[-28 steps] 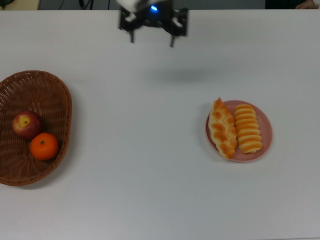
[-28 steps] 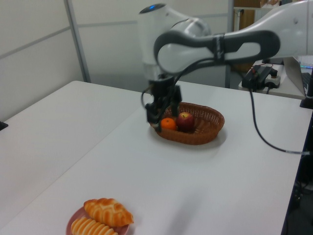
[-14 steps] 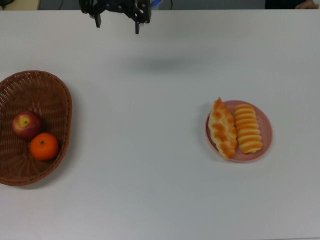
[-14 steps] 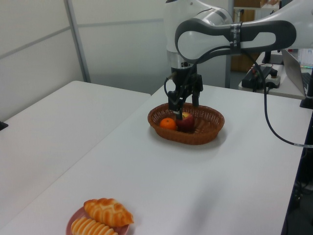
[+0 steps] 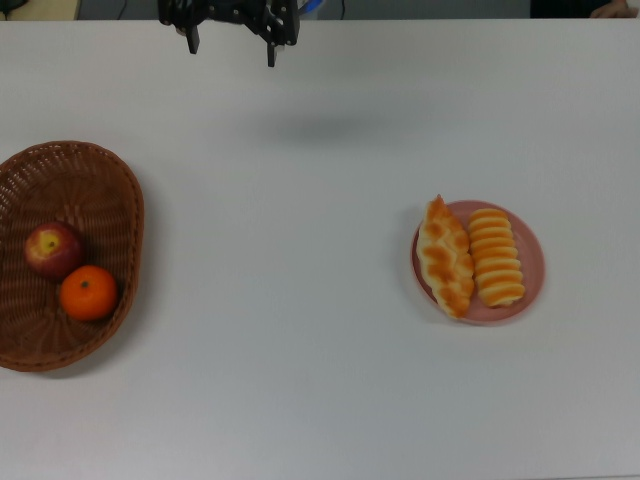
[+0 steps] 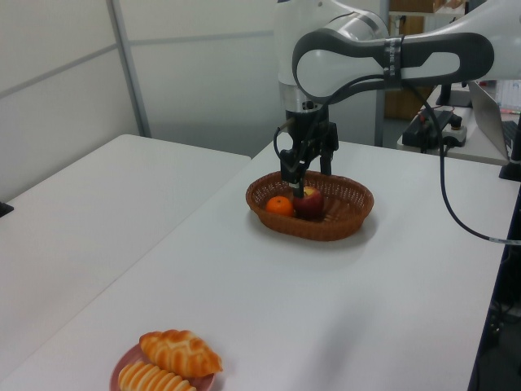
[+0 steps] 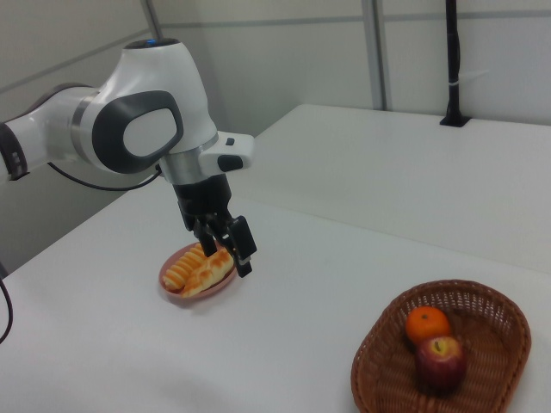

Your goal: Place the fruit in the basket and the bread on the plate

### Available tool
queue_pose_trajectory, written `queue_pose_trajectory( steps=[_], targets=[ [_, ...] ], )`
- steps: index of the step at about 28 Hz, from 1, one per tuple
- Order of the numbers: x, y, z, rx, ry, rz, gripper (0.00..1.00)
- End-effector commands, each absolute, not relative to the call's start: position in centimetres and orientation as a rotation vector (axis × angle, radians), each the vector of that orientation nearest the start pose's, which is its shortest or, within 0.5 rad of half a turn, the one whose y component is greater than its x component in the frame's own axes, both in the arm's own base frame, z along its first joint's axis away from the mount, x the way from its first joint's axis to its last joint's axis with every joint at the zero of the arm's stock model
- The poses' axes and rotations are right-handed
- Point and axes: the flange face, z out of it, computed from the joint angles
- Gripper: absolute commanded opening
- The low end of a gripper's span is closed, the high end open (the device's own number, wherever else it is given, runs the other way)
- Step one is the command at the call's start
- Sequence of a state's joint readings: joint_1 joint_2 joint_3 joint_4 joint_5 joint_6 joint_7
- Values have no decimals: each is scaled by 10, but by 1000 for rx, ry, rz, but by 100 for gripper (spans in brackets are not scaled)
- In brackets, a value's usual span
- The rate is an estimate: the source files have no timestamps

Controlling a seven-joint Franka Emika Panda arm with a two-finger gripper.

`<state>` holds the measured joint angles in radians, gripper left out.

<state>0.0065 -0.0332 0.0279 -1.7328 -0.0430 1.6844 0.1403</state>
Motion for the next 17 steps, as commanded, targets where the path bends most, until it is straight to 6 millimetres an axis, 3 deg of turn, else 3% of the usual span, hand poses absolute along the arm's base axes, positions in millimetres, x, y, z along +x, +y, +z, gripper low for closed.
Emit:
queue_pose_trajectory(
  steps=[1,7,17],
  targets=[
    [545,25,580,-3160,123,4,100],
    [541,24,587,-3159,125,-12,100],
    [530,13,616,-3138,156,-90,100]
  ],
)
